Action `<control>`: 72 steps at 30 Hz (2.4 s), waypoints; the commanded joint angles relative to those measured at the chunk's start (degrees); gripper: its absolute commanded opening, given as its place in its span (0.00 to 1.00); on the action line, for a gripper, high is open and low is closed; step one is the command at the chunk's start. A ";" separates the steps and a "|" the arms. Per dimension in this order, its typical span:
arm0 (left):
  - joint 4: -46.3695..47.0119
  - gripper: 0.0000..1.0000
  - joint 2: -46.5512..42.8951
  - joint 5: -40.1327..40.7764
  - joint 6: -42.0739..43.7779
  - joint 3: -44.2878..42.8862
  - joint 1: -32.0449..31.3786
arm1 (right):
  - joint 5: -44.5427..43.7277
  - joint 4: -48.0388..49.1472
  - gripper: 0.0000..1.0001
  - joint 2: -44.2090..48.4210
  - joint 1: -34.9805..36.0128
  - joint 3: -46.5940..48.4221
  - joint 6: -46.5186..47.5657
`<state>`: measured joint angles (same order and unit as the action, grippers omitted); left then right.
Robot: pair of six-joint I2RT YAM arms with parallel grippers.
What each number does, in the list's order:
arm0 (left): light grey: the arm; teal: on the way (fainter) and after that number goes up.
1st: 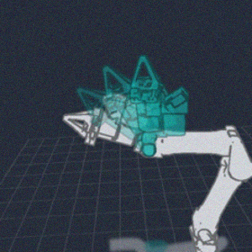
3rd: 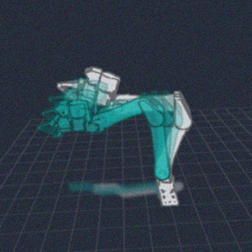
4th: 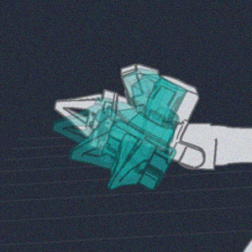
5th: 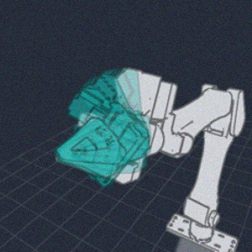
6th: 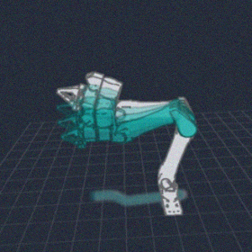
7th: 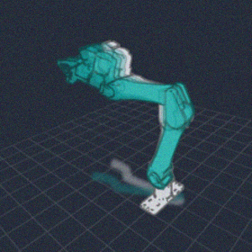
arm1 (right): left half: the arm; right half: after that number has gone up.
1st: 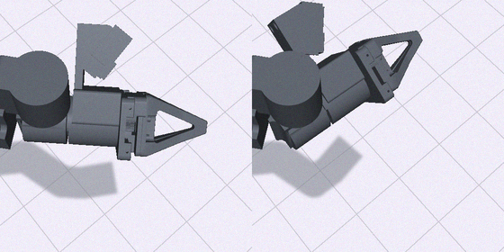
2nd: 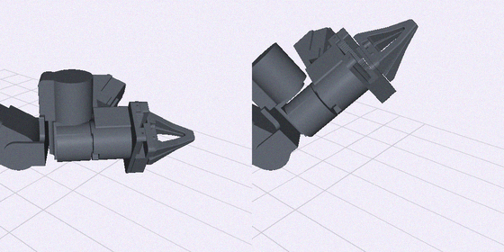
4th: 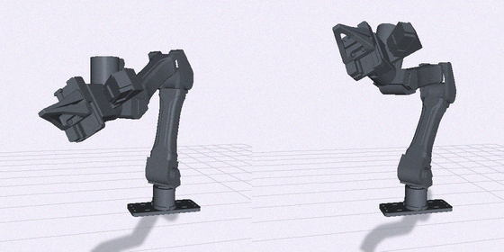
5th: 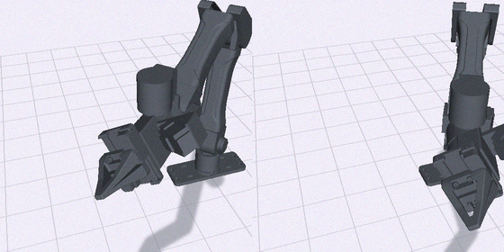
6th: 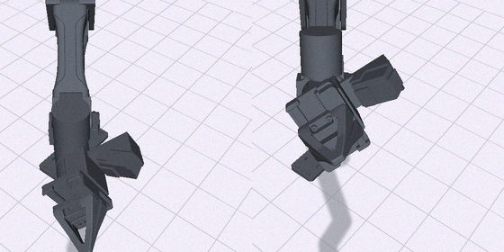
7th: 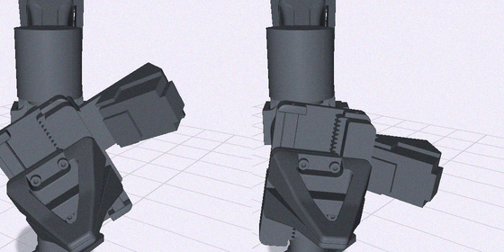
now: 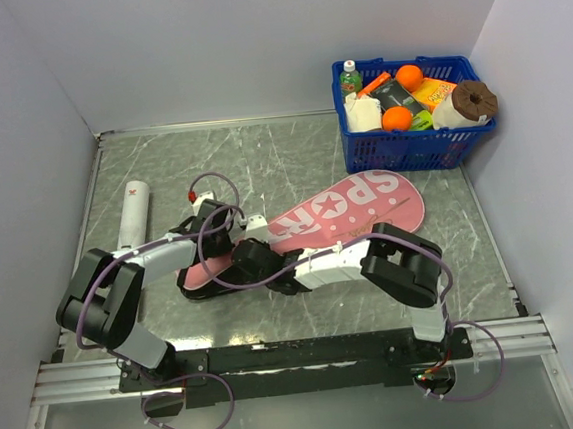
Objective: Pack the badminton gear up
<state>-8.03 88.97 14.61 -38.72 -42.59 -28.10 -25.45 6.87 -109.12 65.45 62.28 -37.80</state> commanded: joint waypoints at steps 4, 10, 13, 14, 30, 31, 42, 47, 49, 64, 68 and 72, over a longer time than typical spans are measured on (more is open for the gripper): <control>-10.69 0.15 0.42 -2.84 -0.74 1.90 -1.52 | 0.04 -5.80 0.07 6.09 -2.70 -0.66 -1.83; -12.71 0.18 -10.46 6.11 -2.67 0.58 -1.87 | 14.10 -11.09 0.29 15.93 -2.61 -10.93 -4.04; -13.41 0.16 -16.45 7.27 -1.02 -0.74 -3.71 | 15.08 -17.05 0.38 21.92 -2.61 -12.79 -2.63; -13.67 0.15 -17.42 7.62 -0.40 -2.13 -6.16 | 14.99 -18.81 0.40 23.41 -2.61 -12.89 -1.58; 3.10 0.15 -0.22 -2.83 2.95 -10.40 -20.86 | 6.64 -45.20 0.57 54.18 -33.59 -23.07 0.44; 3.81 0.15 1.45 -3.01 3.04 -11.02 -20.86 | 7.08 -44.76 0.57 54.19 -35.72 -23.43 1.41; 6.45 0.14 17.81 -7.40 1.46 -15.25 -16.75 | 13.69 -38.96 0.57 47.51 -56.57 -26.69 4.41; 12.16 0.13 15.98 -12.59 -0.74 -7.08 -8.39 | 13.85 -38.34 0.56 44.62 -58.95 -25.63 4.23; 13.30 0.13 13.79 -12.68 -1.18 -3.49 -4.96 | 14.03 -38.51 0.56 44.00 -58.95 -25.19 4.14; 15.68 0.14 2.27 -10.75 -1.09 7.08 4.63 | 14.11 -39.31 0.52 37.76 -58.77 -21.24 5.37; 15.85 0.14 2.26 -11.62 -0.83 6.99 4.89 | 15.95 -37.90 0.49 36.44 -58.42 -21.67 6.42; 16.12 0.14 2.88 -12.15 -0.57 6.82 4.89 | 16.84 -37.81 0.47 35.73 -57.19 -22.03 6.25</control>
<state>13.30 91.00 0.45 -41.17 -36.97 -23.81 -9.61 -32.34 -72.79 7.22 38.96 -32.45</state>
